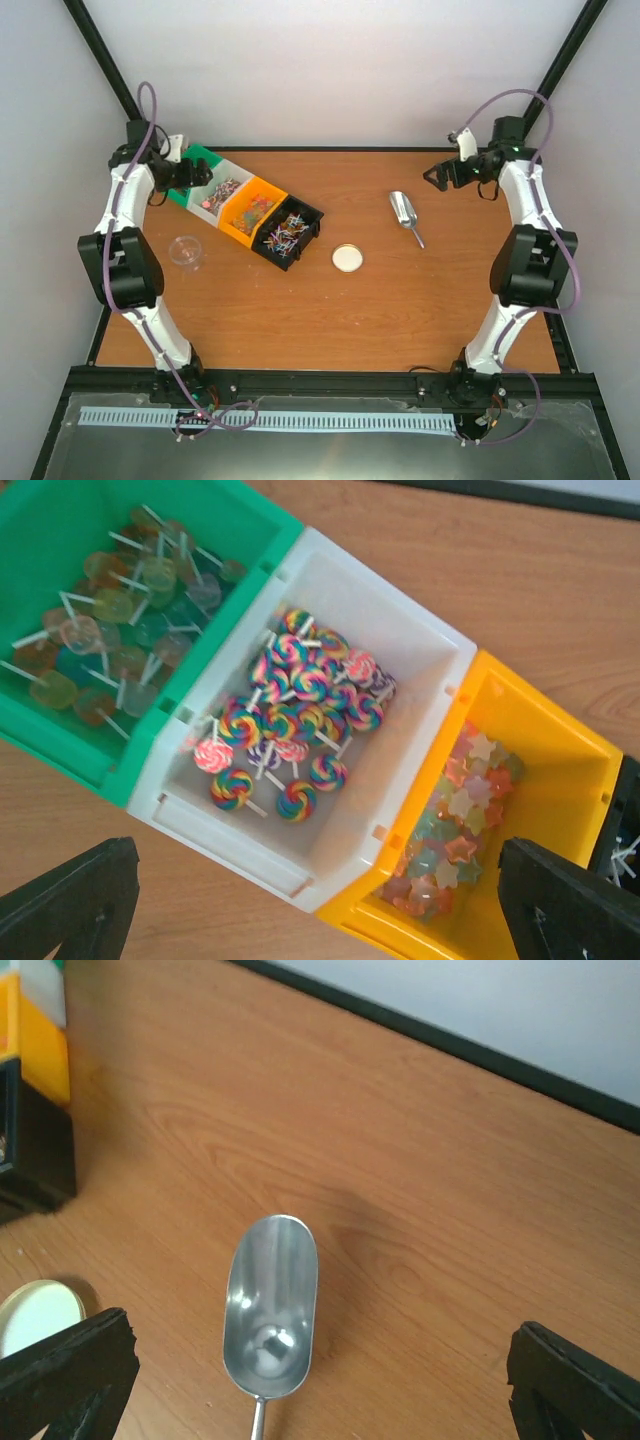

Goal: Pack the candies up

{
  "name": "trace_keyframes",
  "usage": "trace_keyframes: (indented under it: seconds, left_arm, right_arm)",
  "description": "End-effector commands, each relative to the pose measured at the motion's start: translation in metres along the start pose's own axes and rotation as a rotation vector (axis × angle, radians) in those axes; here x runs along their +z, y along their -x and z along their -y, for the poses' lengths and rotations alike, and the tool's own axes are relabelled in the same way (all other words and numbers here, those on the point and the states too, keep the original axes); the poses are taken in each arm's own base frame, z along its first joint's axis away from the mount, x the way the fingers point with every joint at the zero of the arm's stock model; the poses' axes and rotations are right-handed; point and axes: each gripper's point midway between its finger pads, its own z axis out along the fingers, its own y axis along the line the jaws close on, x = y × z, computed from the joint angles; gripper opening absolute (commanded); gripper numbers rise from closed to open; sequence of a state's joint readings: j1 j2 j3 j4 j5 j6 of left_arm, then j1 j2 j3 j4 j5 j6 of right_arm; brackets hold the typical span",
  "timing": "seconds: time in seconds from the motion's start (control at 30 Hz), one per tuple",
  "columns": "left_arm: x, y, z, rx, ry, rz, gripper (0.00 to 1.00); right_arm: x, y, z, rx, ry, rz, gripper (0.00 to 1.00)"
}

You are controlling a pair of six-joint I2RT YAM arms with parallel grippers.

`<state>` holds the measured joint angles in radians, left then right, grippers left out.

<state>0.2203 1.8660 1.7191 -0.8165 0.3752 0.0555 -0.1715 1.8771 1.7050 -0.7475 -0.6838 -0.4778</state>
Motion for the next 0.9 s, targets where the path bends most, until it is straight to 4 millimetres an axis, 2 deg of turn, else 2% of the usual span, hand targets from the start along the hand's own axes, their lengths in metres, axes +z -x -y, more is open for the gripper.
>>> trace_keyframes:
  seconds: [0.0,0.13,0.33,0.57,0.87]
  left_arm:
    - [-0.017,0.001,0.019,0.086,0.062,0.029,1.0]
    - [-0.02,-0.009,0.034,0.136,0.057,0.023,1.0]
    - [-0.032,-0.017,0.048,0.185,0.05,0.042,1.0]
    - [-0.038,-0.024,0.049,0.191,0.069,0.05,1.0]
    - [-0.033,-0.031,0.045,0.193,0.086,0.032,1.0]
  right_arm:
    - [0.026,-0.027,-0.013,-0.095,0.067,-0.177,1.0]
    - [0.054,-0.046,-0.018,-0.157,0.125,-0.292,1.0]
    - [0.084,-0.073,-0.019,-0.197,0.186,-0.406,0.98]
    - [0.111,-0.095,-0.015,-0.169,0.214,-0.486,0.83]
    - [0.135,-0.1,-0.008,-0.07,0.202,-0.481,0.61]
